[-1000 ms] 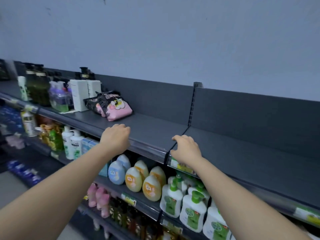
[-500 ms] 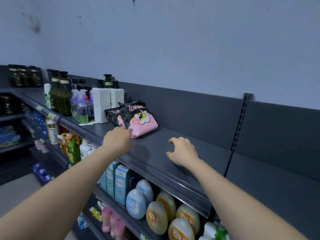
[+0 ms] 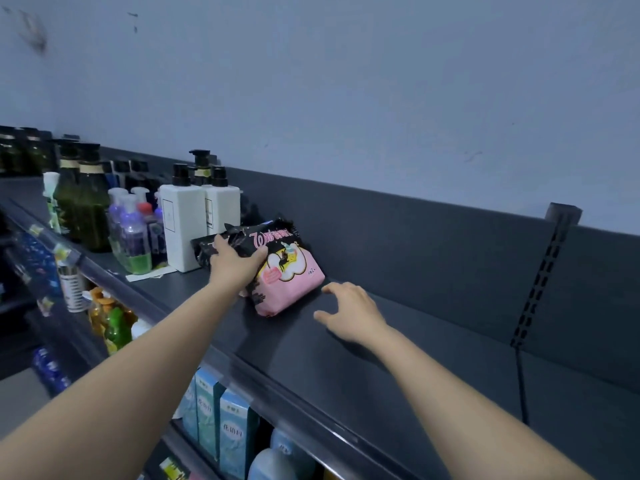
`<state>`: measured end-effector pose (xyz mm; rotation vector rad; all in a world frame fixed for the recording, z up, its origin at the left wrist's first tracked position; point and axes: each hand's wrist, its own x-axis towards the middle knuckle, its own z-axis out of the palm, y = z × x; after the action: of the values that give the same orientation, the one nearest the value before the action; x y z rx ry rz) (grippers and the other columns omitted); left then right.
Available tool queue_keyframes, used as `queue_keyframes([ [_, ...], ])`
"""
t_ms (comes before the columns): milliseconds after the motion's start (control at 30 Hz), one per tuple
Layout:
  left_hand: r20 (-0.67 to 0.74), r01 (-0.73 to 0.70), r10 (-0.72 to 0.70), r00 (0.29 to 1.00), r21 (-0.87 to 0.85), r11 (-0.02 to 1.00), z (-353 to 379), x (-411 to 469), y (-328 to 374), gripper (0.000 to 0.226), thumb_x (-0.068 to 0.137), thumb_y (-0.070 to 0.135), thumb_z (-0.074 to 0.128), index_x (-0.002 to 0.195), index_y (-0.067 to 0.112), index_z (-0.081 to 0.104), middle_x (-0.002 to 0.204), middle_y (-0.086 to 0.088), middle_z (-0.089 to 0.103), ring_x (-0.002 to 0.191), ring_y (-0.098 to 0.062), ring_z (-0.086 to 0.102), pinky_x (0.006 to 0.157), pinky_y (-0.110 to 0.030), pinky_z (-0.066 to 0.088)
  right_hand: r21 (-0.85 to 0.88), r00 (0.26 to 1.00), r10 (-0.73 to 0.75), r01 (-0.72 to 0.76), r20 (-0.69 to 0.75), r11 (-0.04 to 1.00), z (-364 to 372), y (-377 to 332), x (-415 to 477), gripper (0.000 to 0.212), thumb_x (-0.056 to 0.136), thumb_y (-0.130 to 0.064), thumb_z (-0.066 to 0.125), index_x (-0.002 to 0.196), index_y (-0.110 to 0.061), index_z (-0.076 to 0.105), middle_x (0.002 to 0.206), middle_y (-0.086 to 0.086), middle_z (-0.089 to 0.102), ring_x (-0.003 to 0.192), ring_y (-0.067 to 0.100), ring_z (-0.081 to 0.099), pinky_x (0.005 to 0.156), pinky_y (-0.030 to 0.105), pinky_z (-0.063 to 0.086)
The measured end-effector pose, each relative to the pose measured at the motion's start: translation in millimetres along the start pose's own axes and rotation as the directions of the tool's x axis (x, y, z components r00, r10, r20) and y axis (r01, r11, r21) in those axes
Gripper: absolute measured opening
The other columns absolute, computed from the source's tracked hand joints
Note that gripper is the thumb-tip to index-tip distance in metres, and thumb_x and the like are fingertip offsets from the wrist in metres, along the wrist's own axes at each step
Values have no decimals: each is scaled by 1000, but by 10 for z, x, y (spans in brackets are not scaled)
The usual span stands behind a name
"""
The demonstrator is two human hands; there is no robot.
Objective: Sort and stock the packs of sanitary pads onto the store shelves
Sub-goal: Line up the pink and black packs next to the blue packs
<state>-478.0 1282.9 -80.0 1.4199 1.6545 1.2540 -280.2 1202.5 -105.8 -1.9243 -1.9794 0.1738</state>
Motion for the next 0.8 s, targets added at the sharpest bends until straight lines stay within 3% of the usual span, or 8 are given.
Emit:
queue_keyframes([
  [167, 123, 135, -115, 986, -176, 975, 81, 323, -15, 64, 69, 15, 85, 115, 5, 42, 105, -20, 61, 83, -37, 64, 47, -35, 49, 237, 993, 114, -101, -43, 966, 35, 41, 279, 66, 87, -51, 63, 142, -22, 40, 144, 3, 44, 135, 21, 39, 106, 35, 37],
  [300, 479, 122, 45, 877, -310, 943, 32, 209, 89, 35, 78, -16, 65, 104, 6, 56, 71, -9, 64, 39, -12, 57, 35, -16, 39, 715, 959, 281, -187, -14, 673, -51, 157, 499, 84, 66, -47, 85, 133, -29, 38, 140, -4, 50, 125, 16, 50, 107, 36, 41],
  [400, 522, 38, 164, 837, -354, 935, 27, 205, 93, 35, 82, -6, 69, 113, 5, 57, 84, -5, 69, 70, -16, 67, 52, -15, 50, 844, 966, 249, -193, 73, 500, -58, 246, 550, 60, 67, -24, 89, 116, -21, 56, 116, -2, 70, 103, 14, 67, 95, 32, 51],
  [500, 72, -183, 199, 977, -184, 966, 5, 532, -19, 60, 78, 40, 75, 128, 16, 53, 120, -4, 58, 110, -20, 56, 93, -32, 46, 891, 943, 334, -146, -6, 430, 30, 258, 561, 57, 64, -22, 90, 114, -21, 62, 109, -5, 72, 103, 15, 67, 96, 33, 51],
  [600, -245, 88, -82, 966, 13, 996, -129, 709, -94, 76, 79, 41, 72, 140, 10, 36, 144, -15, 34, 133, -33, 33, 109, -48, 31, 899, 916, 397, -126, -57, 419, 101, 251, 575, 69, 63, -24, 91, 124, -21, 57, 118, -5, 68, 110, 15, 63, 101, 35, 47],
  [667, -152, 316, -344, 926, -182, 931, -149, 953, -289, 100, 62, 41, 86, 140, 8, 33, 144, -18, 33, 130, -37, 36, 105, -48, 38, 901, 905, 418, -113, -81, 420, 106, 239, 565, 67, 66, -20, 89, 124, -21, 57, 117, -5, 68, 109, 14, 63, 100, 33, 47],
  [733, 17, 420, -453, 891, -411, 809, -67, 1247, -588, 129, 17, 45, 96, 131, 12, 46, 131, -15, 54, 109, -33, 59, 85, -46, 53, 898, 900, 426, -109, -93, 427, 103, 222, 535, 66, 67, -20, 89, 125, -21, 56, 117, -6, 67, 110, 14, 62, 100, 33, 47],
  [800, 194, 446, -408, 892, -520, 729, 90, 1353, -695, 96, 38, 23, 97, 123, 7, 55, 112, -11, 67, 81, -25, 66, 61, -37, 55, 898, 902, 420, -100, -100, 428, 106, 202, 494, 64, 68, -18, 88, 123, -21, 57, 116, -7, 68, 110, 14, 63, 100, 33, 47],
])
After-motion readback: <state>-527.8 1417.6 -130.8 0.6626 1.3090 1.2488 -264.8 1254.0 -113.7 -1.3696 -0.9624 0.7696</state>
